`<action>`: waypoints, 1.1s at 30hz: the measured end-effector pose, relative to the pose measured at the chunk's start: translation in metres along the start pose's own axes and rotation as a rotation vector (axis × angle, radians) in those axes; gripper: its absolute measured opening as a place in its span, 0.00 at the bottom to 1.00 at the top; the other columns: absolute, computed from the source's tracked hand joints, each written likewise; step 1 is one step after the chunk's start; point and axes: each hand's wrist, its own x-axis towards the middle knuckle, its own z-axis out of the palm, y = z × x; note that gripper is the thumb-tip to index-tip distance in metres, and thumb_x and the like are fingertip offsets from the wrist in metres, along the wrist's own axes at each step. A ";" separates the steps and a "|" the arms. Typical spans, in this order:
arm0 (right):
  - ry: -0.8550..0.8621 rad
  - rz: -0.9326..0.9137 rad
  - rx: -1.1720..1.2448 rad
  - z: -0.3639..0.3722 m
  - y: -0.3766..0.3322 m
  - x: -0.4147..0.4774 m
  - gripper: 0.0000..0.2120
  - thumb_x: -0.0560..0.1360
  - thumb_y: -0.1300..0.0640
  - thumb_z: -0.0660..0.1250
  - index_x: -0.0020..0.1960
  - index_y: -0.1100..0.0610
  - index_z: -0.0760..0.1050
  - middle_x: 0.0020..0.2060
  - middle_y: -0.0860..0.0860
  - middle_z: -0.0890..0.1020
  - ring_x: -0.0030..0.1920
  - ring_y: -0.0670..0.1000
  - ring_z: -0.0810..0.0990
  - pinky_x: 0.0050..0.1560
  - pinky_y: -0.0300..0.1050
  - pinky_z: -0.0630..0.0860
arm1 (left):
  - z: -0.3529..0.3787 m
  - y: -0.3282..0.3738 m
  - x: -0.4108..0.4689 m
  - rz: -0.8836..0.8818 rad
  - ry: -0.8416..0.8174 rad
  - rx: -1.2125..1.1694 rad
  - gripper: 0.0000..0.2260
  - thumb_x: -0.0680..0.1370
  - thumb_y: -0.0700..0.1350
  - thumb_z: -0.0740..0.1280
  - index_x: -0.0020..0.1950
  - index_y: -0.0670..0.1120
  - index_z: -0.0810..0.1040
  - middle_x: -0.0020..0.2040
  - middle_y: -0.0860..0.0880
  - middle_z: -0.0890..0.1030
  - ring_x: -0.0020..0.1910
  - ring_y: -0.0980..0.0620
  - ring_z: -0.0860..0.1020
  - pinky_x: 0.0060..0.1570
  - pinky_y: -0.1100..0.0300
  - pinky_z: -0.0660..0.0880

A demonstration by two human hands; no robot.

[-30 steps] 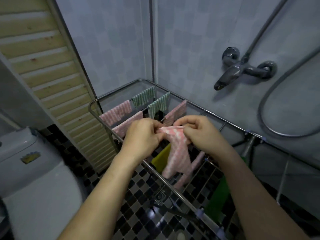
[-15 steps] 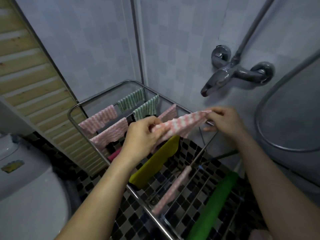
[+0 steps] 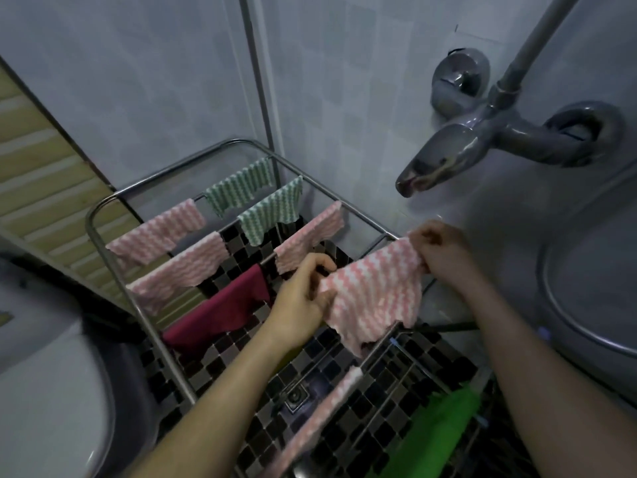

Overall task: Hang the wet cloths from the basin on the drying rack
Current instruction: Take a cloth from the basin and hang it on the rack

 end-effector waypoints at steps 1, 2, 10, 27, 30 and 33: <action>0.000 0.018 -0.045 0.005 0.000 0.007 0.09 0.76 0.54 0.66 0.40 0.57 0.76 0.35 0.55 0.80 0.31 0.52 0.78 0.37 0.53 0.83 | 0.003 -0.005 0.006 0.008 0.015 -0.004 0.14 0.77 0.32 0.65 0.52 0.52 0.74 0.43 0.55 0.74 0.37 0.58 0.72 0.38 0.60 0.73; 0.002 0.026 -0.074 0.010 0.000 0.012 0.09 0.77 0.53 0.64 0.42 0.58 0.76 0.36 0.55 0.80 0.31 0.53 0.78 0.36 0.51 0.82 | 0.005 -0.009 0.011 0.010 0.035 -0.003 0.14 0.77 0.32 0.64 0.49 0.52 0.76 0.45 0.55 0.77 0.39 0.58 0.74 0.39 0.60 0.75; -0.006 -0.205 -0.163 0.038 -0.022 0.050 0.09 0.77 0.52 0.65 0.47 0.57 0.80 0.38 0.52 0.79 0.42 0.51 0.78 0.41 0.39 0.68 | 0.007 -0.031 0.047 -0.083 0.289 0.027 0.12 0.78 0.34 0.64 0.53 0.47 0.84 0.57 0.49 0.79 0.56 0.54 0.78 0.60 0.53 0.76; -0.137 0.208 -0.383 0.051 0.017 0.046 0.12 0.74 0.51 0.65 0.46 0.59 0.80 0.38 0.55 0.84 0.37 0.55 0.84 0.41 0.49 0.82 | 0.021 -0.034 0.021 -0.238 0.276 0.540 0.05 0.75 0.51 0.70 0.48 0.52 0.80 0.41 0.57 0.80 0.38 0.56 0.78 0.39 0.58 0.77; -0.112 0.243 -0.160 0.063 0.017 0.038 0.11 0.77 0.53 0.64 0.43 0.59 0.80 0.31 0.53 0.83 0.25 0.49 0.81 0.34 0.45 0.82 | 0.026 -0.030 0.020 -0.233 0.306 0.515 0.04 0.74 0.50 0.72 0.47 0.52 0.82 0.40 0.57 0.82 0.38 0.57 0.79 0.39 0.61 0.76; -0.019 0.200 -0.052 0.072 0.017 0.030 0.14 0.77 0.54 0.64 0.35 0.56 0.80 0.28 0.52 0.83 0.25 0.51 0.80 0.37 0.51 0.83 | 0.029 -0.030 0.023 -0.244 0.333 0.498 0.02 0.74 0.48 0.72 0.46 0.52 0.83 0.40 0.55 0.84 0.38 0.57 0.80 0.41 0.59 0.77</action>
